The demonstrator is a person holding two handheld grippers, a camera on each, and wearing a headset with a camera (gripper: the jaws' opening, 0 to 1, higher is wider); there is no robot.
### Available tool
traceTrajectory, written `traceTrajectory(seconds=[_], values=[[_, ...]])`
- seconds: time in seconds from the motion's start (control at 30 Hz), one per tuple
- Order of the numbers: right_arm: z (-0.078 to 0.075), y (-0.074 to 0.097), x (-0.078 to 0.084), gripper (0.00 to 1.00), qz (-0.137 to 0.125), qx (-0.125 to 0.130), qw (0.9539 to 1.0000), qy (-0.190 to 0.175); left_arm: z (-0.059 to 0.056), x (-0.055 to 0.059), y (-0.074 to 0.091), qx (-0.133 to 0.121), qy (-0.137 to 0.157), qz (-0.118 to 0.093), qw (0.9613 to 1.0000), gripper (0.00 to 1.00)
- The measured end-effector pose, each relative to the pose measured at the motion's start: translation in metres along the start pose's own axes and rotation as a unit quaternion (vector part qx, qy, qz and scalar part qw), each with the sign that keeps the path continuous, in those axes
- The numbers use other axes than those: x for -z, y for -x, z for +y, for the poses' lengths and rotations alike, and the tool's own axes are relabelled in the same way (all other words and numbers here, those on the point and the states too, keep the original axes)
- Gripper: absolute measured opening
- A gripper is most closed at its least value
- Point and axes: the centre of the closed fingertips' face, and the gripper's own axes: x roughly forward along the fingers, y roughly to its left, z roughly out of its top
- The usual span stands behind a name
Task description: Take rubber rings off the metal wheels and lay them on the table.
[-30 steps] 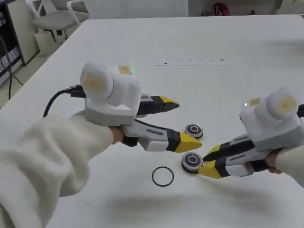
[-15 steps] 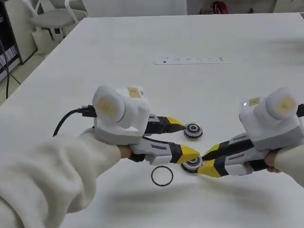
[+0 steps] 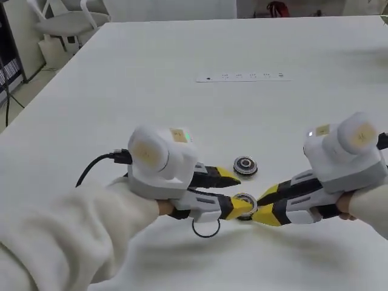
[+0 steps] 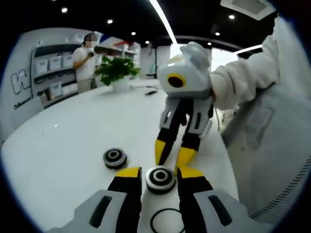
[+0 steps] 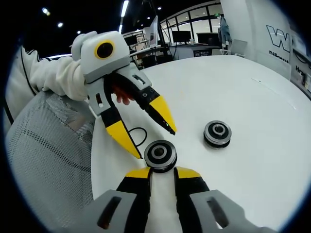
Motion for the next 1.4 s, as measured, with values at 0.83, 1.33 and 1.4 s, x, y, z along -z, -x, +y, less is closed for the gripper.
traceTrajectory(seconds=[0.83,1.33,1.4], values=[[0.003,0.0,-0.001,0.13,0.002,0.0,0.9999,0.012,-0.002,0.012,-0.004,-0.005,-0.009,0.016,0.9998,0.16],[-0.001,0.003,0.003,0.02,0.006,0.002,0.9991,0.043,-0.002,0.011,-0.004,-0.01,0.007,0.01,0.9999,0.14],[-0.001,0.003,0.003,0.03,0.009,0.002,0.9988,0.048,-0.002,0.011,-0.004,-0.011,0.007,0.011,0.9999,0.14]])
